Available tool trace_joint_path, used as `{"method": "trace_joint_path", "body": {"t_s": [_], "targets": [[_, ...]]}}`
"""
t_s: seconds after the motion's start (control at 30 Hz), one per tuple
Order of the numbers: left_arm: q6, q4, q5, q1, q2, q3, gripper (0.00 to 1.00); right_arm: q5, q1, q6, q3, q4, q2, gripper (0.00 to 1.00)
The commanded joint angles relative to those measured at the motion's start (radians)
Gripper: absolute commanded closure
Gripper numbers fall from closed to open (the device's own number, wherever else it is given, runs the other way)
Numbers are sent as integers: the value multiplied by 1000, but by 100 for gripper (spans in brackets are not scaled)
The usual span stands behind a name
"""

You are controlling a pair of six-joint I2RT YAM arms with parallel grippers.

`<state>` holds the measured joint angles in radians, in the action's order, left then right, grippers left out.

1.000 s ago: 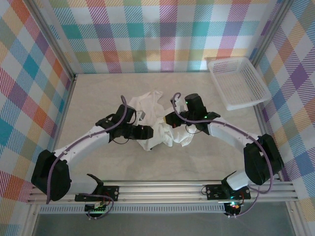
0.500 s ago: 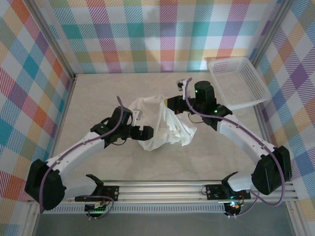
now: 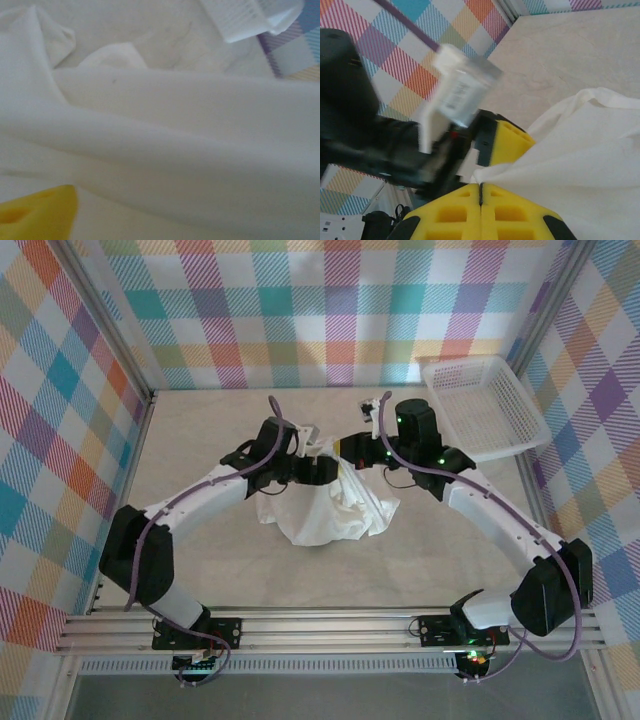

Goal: Fold the inside-out t-shirt

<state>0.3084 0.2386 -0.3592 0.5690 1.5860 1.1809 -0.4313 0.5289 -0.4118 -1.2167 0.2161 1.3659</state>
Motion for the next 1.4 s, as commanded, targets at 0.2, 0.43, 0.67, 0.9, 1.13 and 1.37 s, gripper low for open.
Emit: {"method": "trace_joint_path", "body": {"t_s": [0.2, 0.43, 0.67, 0.9, 1.13, 1.37], "targets": [[267, -242, -292, -27, -128, -70, 100, 221, -93, 165, -179, 197, 309, 100], [235, -157, -235, -42, -196, -110, 100, 59, -95, 101, -114, 153, 178, 56], [232, -148, -258, -54, -178, -96, 100, 22, -17, 288, 417, -286, -262, 39], [223, -134, -296, -54, -179, -46, 100, 72, 22, 444, 345, -279, -91, 33], [224, -144, -258, -69, -216, -21, 100, -169, 23, 381, 131, -171, 146, 81], [72, 5, -103, -250, -84, -15, 100, -744, -24, -174, 162, -502, 28, 100]]}}
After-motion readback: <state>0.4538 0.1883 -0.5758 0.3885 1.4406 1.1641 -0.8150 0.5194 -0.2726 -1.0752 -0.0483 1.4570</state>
